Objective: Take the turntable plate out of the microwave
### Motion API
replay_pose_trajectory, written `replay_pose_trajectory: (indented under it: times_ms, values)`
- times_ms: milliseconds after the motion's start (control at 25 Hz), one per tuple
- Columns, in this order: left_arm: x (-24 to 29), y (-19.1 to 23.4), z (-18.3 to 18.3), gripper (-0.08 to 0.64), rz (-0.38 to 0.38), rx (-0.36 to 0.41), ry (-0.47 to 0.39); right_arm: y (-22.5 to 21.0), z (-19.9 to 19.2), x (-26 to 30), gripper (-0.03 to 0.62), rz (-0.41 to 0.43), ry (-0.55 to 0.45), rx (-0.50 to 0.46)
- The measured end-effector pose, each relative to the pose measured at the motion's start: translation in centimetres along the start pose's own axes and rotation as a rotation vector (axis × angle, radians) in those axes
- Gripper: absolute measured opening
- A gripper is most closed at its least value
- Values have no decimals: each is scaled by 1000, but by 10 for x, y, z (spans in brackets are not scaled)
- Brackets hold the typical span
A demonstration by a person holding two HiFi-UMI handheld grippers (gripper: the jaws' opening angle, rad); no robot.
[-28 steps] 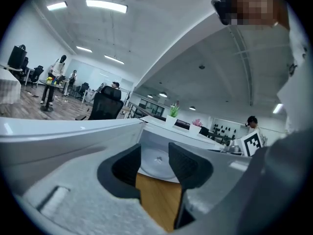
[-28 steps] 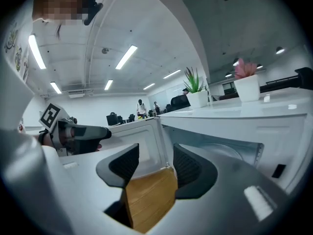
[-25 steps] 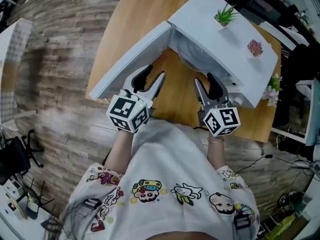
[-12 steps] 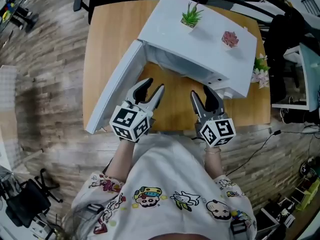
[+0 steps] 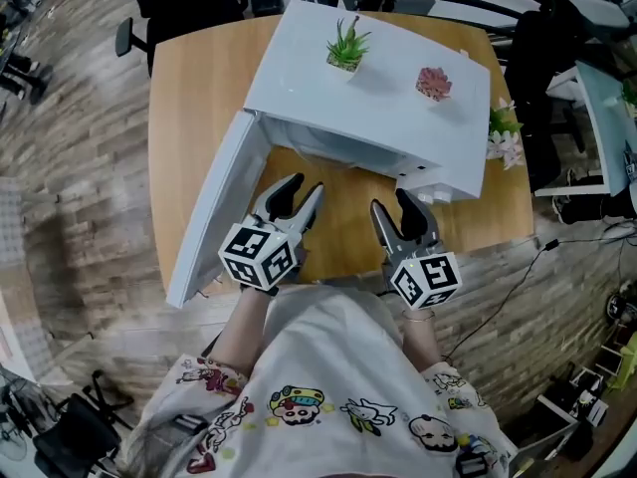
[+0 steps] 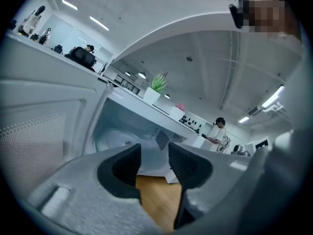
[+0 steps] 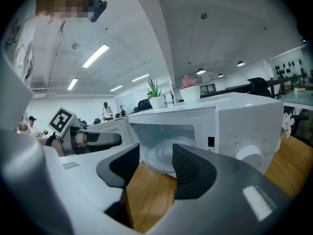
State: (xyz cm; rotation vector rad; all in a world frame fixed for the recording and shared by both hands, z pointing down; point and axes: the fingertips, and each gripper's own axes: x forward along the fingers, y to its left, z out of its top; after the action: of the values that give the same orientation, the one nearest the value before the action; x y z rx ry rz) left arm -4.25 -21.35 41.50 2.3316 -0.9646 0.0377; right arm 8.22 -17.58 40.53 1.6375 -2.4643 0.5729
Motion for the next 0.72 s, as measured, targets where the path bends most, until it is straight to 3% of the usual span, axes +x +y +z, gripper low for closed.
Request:
replay_pose_trajectory:
  times_ms: [720]
  values:
    - [46, 56, -63, 172, 59, -134, 79, -12, -39, 17, 202, -48, 44, 86]
